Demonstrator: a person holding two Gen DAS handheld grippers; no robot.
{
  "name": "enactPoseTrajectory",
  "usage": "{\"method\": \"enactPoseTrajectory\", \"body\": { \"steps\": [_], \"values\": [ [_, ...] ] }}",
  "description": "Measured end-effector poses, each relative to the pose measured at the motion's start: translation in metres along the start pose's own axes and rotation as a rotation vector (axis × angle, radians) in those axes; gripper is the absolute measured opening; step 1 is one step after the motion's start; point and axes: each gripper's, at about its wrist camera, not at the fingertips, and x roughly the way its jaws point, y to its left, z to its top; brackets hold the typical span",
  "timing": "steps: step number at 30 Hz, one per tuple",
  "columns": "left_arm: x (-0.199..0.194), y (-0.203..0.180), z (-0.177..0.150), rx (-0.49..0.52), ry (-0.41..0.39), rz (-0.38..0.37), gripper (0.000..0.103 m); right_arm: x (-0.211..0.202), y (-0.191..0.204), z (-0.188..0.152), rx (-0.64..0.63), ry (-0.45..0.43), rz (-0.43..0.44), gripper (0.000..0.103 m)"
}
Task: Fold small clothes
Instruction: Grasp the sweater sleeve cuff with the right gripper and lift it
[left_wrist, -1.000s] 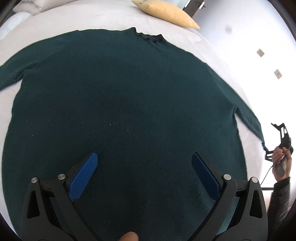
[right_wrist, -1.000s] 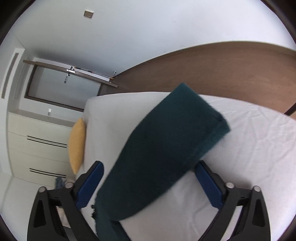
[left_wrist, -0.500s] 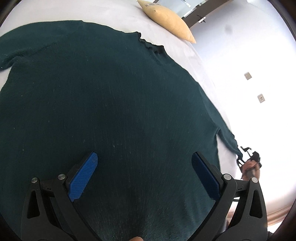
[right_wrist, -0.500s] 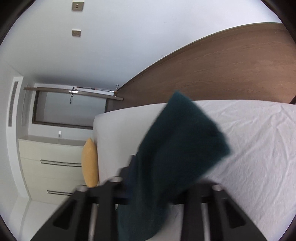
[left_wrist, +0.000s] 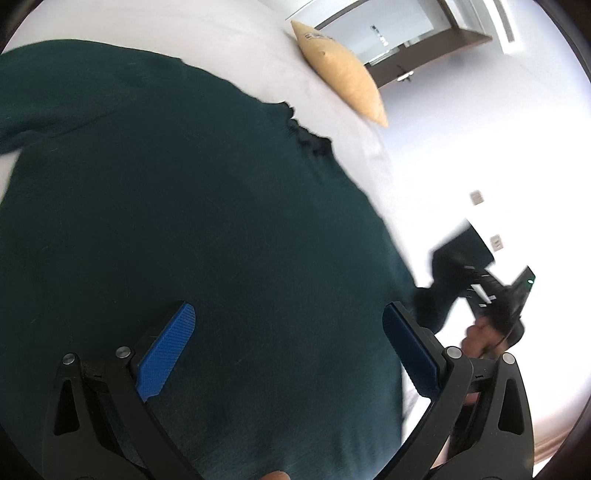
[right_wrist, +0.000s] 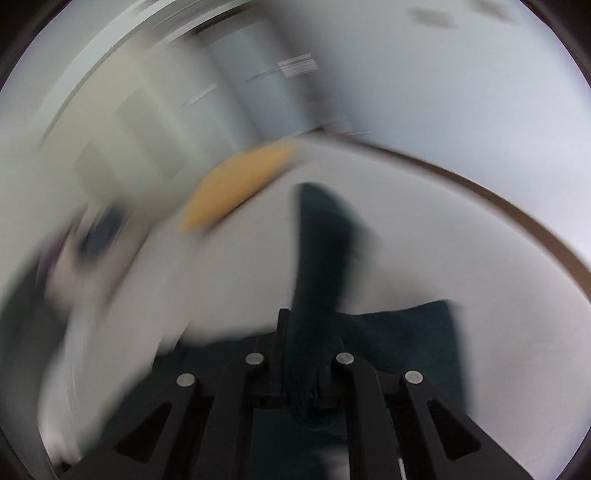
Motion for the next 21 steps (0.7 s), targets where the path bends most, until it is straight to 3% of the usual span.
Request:
{"method": "enactPoseTrajectory", "body": {
  "steps": [1,4,7,14,21],
  "values": [
    [0.003,-0.001,0.004,-0.009,0.009,-0.016,0.103,0.022,0.037,-0.017,-0.119,0.061,-0.002,0.01],
    [0.02,-0.011,0.02,-0.028,0.047,-0.098,0.103,0.061,0.097,-0.065,-0.336,0.155,-0.064,0.01],
    [0.041,-0.015,0.034,-0.074,0.088,-0.16,0.103,0.077,0.125,-0.094,-0.474,0.15,-0.109,0.01],
    [0.102,-0.022,0.074,-0.234,0.186,-0.319,0.103,0.069,0.121,-0.115,-0.459,0.16,-0.092,0.012],
    [0.143,-0.047,0.102,-0.216,0.262,-0.336,0.103,0.09,0.122,-0.122,-0.454,0.194,-0.085,0.015]
  ]
}}
